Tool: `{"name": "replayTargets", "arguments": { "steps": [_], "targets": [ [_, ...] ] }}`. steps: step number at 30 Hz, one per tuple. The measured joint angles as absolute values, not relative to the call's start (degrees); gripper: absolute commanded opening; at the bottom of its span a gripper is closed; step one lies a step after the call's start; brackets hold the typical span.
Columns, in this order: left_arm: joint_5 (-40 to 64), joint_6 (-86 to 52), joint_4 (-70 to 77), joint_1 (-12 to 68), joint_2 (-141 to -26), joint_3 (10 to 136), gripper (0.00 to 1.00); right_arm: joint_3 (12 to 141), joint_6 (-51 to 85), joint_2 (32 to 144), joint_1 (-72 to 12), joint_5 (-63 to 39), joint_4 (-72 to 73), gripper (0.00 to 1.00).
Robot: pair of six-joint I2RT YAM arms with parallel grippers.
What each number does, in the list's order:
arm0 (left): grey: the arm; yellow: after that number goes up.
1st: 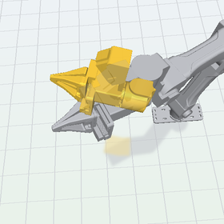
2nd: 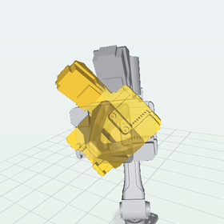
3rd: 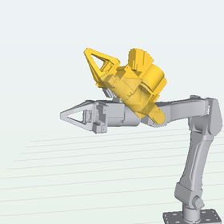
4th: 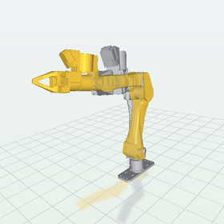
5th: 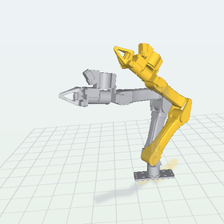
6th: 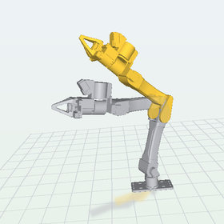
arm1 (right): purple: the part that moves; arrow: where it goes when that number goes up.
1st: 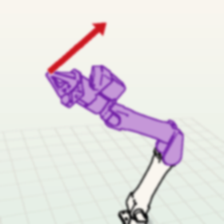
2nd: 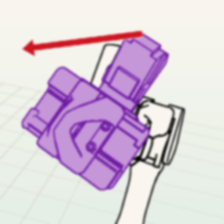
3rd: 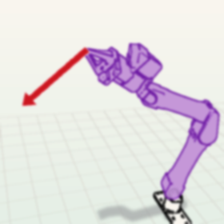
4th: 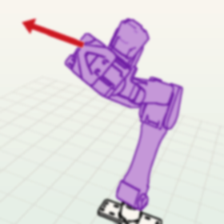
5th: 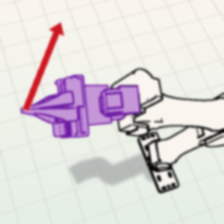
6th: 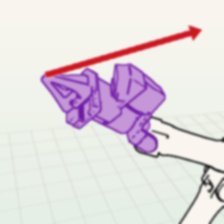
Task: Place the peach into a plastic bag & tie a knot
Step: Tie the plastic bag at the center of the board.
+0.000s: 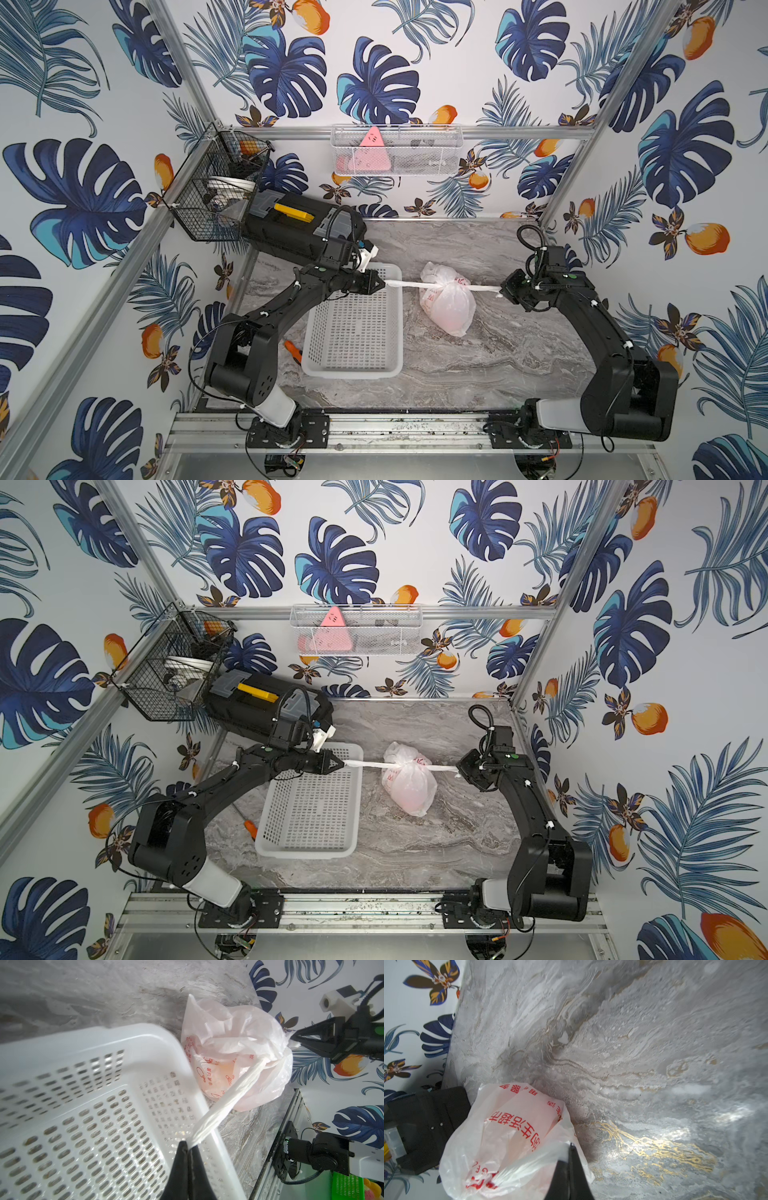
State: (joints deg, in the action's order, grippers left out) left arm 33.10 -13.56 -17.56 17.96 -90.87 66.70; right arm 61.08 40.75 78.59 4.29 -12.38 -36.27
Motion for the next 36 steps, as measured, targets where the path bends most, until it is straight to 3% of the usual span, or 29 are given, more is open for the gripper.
{"name": "replayTargets", "arguments": {
  "steps": [9,12,16,18,27,29,32,36],
  "targets": [
    [32.3,-15.1,-16.4,24.0,-93.1,71.2,0.02,65.3,41.1,77.1,6.3,-4.6,-35.9,0.01],
    [32.2,-15.1,-16.4,26.0,-94.5,70.5,0.17,62.8,41.3,77.7,6.4,-3.5,-35.4,0.16],
    [32.8,-15.3,-16.8,26.7,-94.3,69.4,0.43,62.2,41.0,78.3,6.4,-3.3,-36.3,0.49],
    [32.6,-15.3,-17.9,26.6,-92.7,69.4,0.48,63.5,40.4,78.3,6.4,-3.2,-36.8,0.58],
    [23.8,-12.1,-22.8,21.7,-80.4,68.5,0.59,70.9,36.5,75.7,1.8,1.6,-39.5,0.8],
    [20.2,-12.1,-22.0,18.9,-76.5,64.9,0.66,70.4,35.1,76.4,-0.4,4.3,-38.2,0.84],
    [11.5,-10.9,-15.6,16.6,-70.8,57.5,0.82,65.3,30.5,77.2,-4.7,9.5,-29.9,0.94],
    [-2.6,-4.3,-3.8,16.3,-70.1,48.1,0.86,55.6,22.2,79.3,-6.5,15.0,-15.6,0.96]
  ]
}}
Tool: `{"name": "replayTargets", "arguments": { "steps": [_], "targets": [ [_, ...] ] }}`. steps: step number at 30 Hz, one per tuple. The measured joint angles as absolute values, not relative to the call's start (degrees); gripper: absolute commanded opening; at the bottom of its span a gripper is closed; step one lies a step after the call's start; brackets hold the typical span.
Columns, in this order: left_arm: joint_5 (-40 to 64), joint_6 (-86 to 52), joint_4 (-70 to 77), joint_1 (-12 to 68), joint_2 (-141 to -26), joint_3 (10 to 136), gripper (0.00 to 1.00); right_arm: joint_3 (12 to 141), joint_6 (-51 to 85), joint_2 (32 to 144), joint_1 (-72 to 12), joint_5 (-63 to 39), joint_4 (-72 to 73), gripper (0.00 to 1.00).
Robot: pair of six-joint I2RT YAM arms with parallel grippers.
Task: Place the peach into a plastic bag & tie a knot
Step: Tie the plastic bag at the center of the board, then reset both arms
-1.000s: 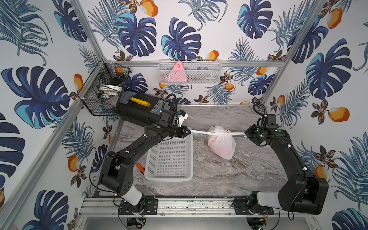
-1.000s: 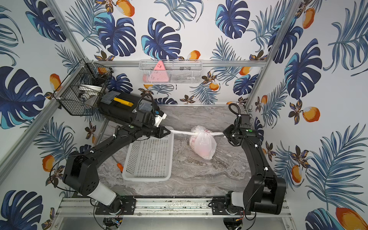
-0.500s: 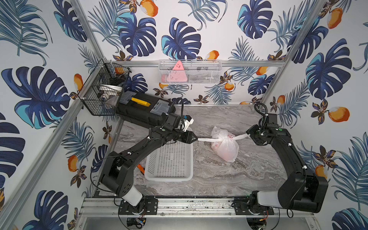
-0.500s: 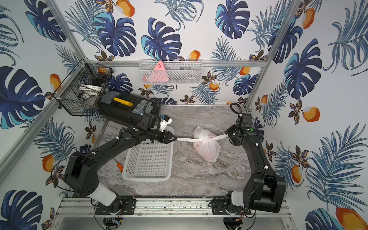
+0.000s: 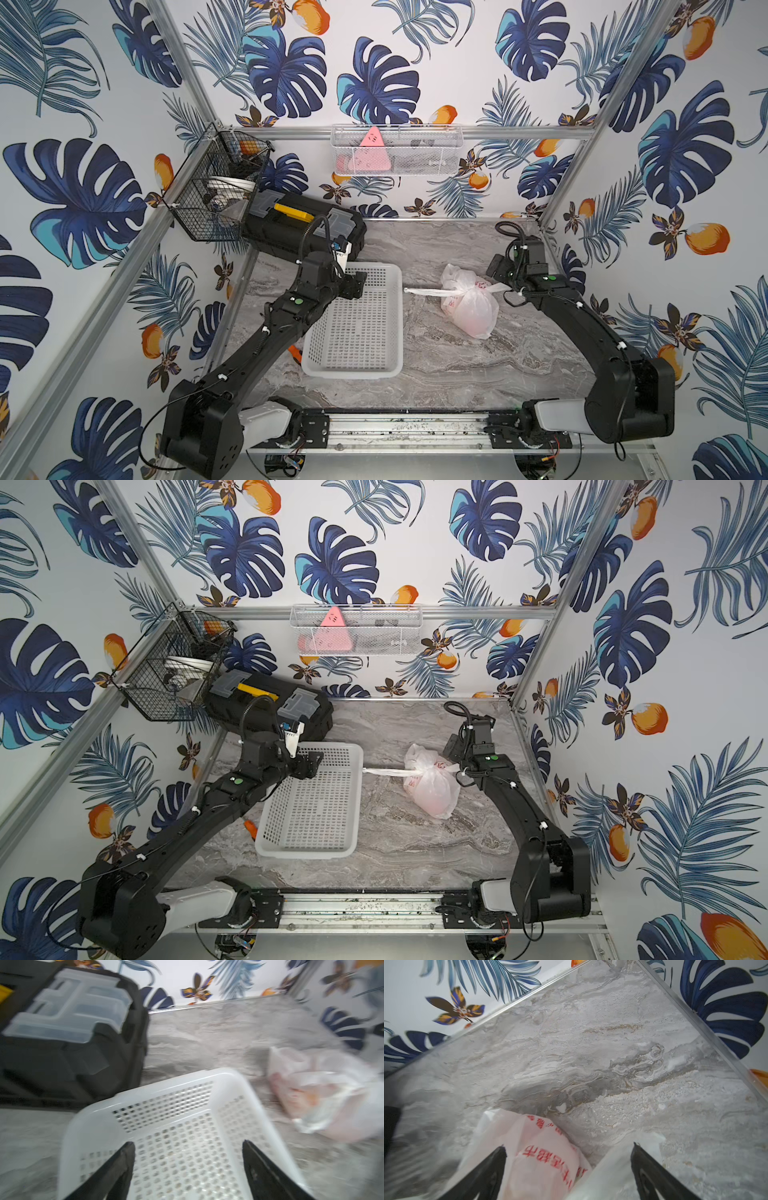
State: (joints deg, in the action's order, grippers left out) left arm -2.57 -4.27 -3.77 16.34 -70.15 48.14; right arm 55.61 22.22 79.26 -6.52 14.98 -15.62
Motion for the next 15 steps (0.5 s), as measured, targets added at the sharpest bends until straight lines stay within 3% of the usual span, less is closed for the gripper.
{"name": "replayTargets", "arguments": {
  "steps": [7,15],
  "targets": [
    [-29.7,-1.2,14.4,15.4,-72.3,36.4,0.86,41.8,14.0,80.7,-5.8,23.1,5.2,0.96],
    [-38.1,0.1,35.4,15.1,-80.0,26.1,0.88,31.8,7.9,84.4,-3.6,24.2,24.8,0.96]
  ]
}}
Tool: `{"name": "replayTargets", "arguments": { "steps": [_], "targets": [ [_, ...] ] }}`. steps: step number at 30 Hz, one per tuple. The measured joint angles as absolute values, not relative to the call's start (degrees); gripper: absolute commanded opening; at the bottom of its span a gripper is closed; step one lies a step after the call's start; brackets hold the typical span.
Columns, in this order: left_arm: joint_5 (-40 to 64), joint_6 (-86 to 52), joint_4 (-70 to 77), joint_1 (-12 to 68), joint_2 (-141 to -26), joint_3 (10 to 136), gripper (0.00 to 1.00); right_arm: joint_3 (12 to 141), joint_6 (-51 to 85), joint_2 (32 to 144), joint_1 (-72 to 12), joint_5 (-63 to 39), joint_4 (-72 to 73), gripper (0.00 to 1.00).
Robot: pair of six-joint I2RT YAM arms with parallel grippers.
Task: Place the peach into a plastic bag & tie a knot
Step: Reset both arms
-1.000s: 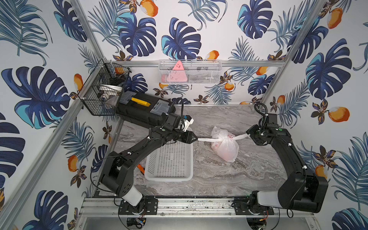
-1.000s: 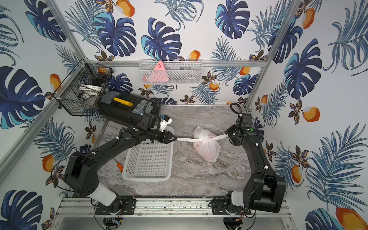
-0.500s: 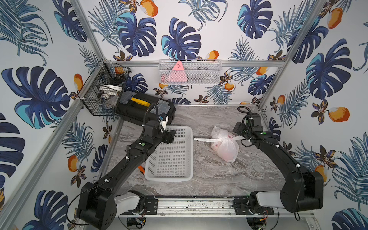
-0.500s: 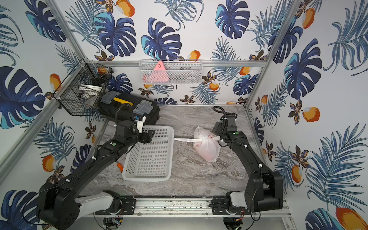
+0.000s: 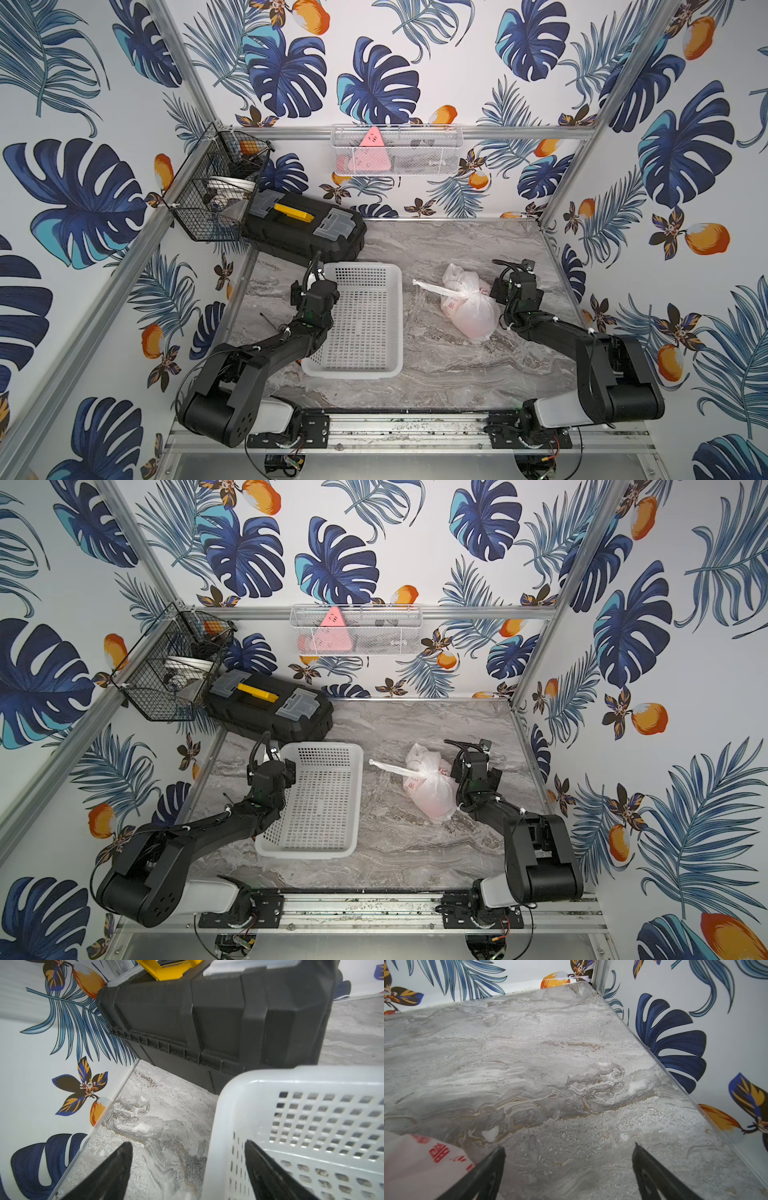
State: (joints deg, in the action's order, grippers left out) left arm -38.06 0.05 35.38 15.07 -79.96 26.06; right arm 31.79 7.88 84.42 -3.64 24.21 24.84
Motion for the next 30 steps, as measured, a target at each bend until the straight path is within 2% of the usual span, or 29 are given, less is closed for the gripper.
{"name": "replayTargets", "arguments": {
  "steps": [9,13,19,28,29,30],
  "targets": [
    [-34.0,4.4,51.7,14.2,-82.1,20.2,0.92,24.2,6.0,92.1,-2.2,20.3,42.7,0.96],
    [-33.6,3.7,51.5,14.0,-80.9,20.0,0.92,23.6,6.0,92.2,-2.1,20.0,46.7,0.97],
    [-33.7,2.9,54.3,13.2,-86.3,19.4,0.93,22.2,5.5,95.1,-1.1,18.1,53.1,0.99],
    [-29.9,2.7,57.4,10.8,-91.7,20.7,0.94,22.0,5.5,95.2,-1.0,17.5,54.5,1.0],
    [-28.7,2.6,56.7,10.4,-91.7,21.1,0.99,22.0,5.5,95.3,-1.0,17.5,54.9,1.0],
    [-27.8,2.5,56.3,9.8,-91.8,21.6,0.99,22.0,5.5,95.5,-1.0,17.5,55.5,1.0]
  ]
}}
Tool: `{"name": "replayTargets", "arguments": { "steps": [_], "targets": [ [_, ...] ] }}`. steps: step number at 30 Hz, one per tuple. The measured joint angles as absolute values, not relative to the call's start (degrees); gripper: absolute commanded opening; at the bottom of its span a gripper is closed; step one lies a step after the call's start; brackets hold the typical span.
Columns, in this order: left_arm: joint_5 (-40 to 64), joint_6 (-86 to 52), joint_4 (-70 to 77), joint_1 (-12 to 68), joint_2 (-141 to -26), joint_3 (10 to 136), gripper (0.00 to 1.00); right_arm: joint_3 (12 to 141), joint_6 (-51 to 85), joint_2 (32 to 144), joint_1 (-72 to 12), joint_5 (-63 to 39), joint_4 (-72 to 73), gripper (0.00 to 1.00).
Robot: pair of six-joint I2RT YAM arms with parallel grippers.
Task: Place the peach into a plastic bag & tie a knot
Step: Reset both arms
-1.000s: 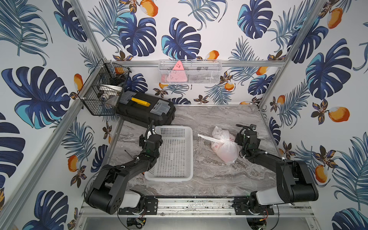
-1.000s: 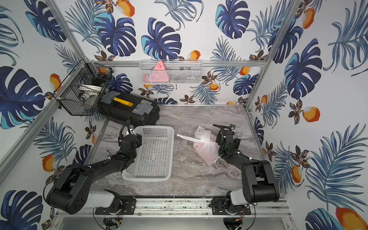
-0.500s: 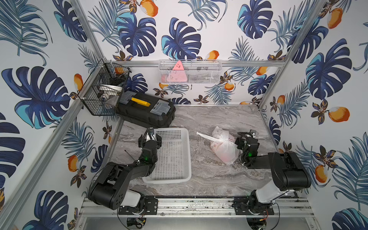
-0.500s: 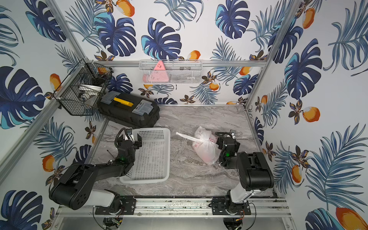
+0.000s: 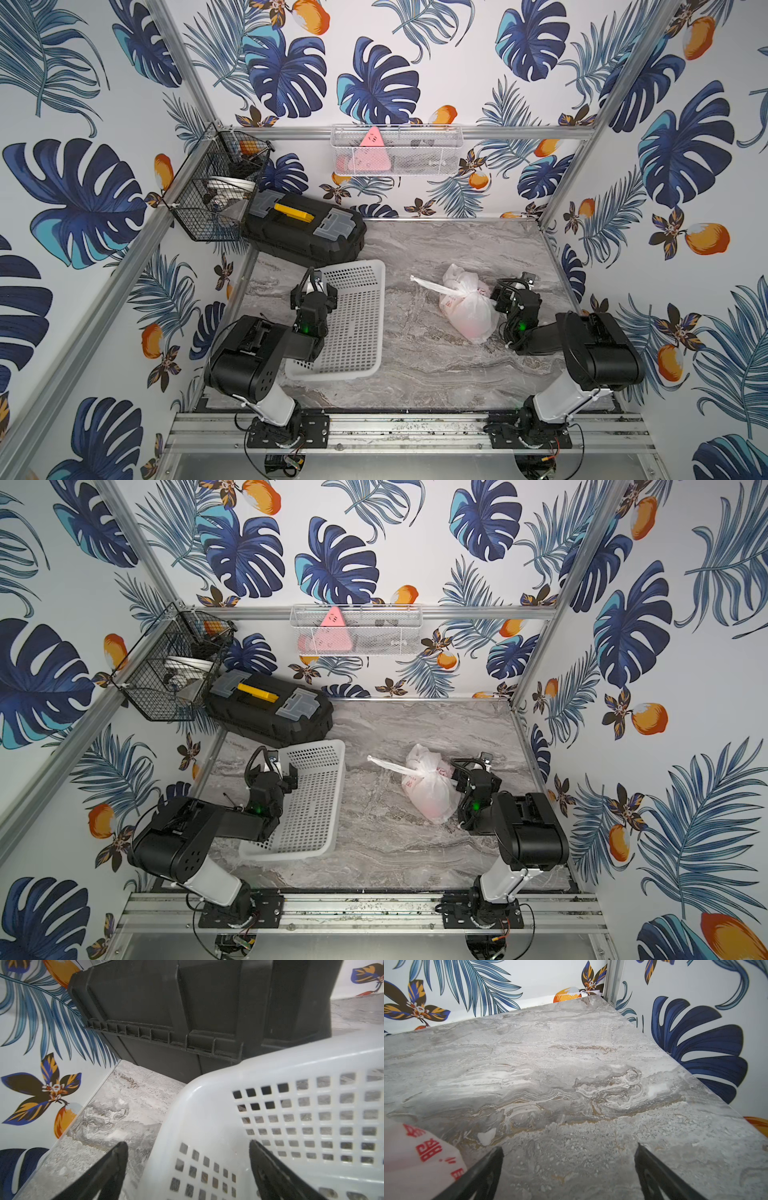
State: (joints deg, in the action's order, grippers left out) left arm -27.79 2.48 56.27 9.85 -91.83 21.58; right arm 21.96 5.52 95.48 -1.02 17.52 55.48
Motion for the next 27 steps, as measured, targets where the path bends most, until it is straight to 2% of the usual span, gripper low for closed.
{"name": "replayTargets", "arguments": {
  "steps": [10,27],
  "targets": [
    [-20.8,1.1,58.8,7.0,-95.1,20.2,0.99,22.0,5.5,95.6,-1.0,17.5,55.7,1.0],
    [-22.6,1.2,62.3,9.0,-95.5,19.0,0.99,22.0,5.5,95.6,-1.0,17.5,55.7,1.0]
  ]
}}
